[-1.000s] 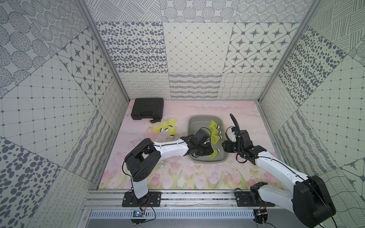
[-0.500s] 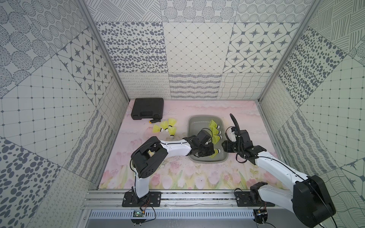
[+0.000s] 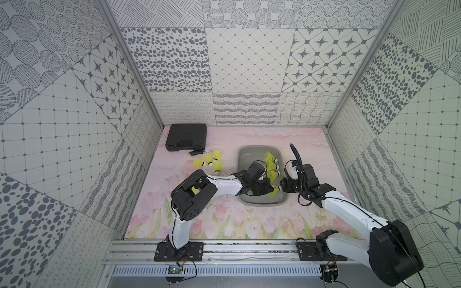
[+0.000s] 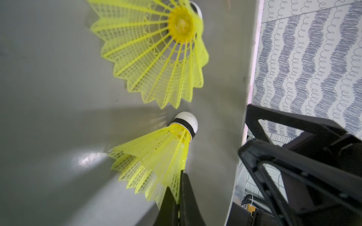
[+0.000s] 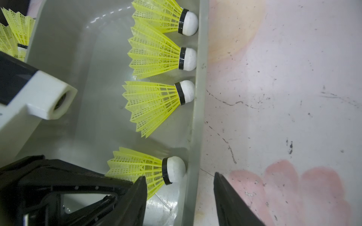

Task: Put the shuttlecocks into the storage box
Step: Place the shuttlecock in the storage box.

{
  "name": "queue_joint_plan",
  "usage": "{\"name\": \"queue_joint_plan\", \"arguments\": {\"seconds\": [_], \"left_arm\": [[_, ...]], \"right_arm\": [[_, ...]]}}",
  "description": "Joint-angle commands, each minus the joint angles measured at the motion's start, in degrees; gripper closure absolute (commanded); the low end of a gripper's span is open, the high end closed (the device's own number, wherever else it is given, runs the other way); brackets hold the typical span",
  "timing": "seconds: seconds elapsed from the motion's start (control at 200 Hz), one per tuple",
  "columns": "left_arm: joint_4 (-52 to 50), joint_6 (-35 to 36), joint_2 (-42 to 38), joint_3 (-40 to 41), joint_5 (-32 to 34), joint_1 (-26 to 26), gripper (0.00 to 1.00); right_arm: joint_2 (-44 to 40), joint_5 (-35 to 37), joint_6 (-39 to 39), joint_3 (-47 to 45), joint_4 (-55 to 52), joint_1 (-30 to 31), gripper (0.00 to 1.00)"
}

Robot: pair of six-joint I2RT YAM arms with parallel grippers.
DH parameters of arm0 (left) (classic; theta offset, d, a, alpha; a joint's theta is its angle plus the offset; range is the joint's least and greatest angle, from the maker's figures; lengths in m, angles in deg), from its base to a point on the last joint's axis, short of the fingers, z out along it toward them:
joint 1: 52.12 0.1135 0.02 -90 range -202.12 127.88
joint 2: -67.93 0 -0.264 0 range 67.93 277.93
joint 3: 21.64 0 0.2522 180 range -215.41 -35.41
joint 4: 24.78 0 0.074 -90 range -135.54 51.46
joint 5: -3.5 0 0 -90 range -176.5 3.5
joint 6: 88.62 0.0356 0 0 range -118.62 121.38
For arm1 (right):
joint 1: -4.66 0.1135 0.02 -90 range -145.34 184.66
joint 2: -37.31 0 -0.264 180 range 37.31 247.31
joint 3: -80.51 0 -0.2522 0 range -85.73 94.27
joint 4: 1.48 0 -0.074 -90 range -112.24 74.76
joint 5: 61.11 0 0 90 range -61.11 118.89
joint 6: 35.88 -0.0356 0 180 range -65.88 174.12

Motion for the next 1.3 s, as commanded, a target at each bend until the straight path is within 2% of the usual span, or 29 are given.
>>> {"name": "queue_joint_plan", "arguments": {"seconds": [0.0,0.28,0.36,0.42,0.715,0.936,1.296], "left_arm": [[3.7,0.0,1.0,-1.3,-2.0,1.5,1.00],[1.7,2.0,2.9,-4.2,-3.9,3.0,1.00],[1.2,2.2,3.3,-4.8,-4.2,3.2,0.97],[0.9,2.3,3.5,-5.1,-4.2,3.3,0.94],[-1.1,3.5,3.2,-5.8,-3.9,3.5,0.67],[-4.9,5.7,0.9,-5.7,-1.5,3.4,0.56],[-12.8,9.9,-6.1,-3.7,3.6,3.7,0.47]], "right_arm": [[0.5,-0.3,-0.4,-0.5,2.0,-0.3,0.42],[0.5,-0.2,-0.4,-0.3,1.8,-0.3,0.42],[0.6,-0.2,-0.4,-0.3,1.8,-0.3,0.42],[0.7,-0.3,-0.4,-0.2,1.8,-0.3,0.41],[0.7,-0.3,-0.4,-0.2,1.9,-0.3,0.41],[0.4,0.0,-0.4,-0.3,1.8,-0.4,0.41],[-0.3,0.9,-0.4,-0.1,1.5,-0.5,0.41]]}}
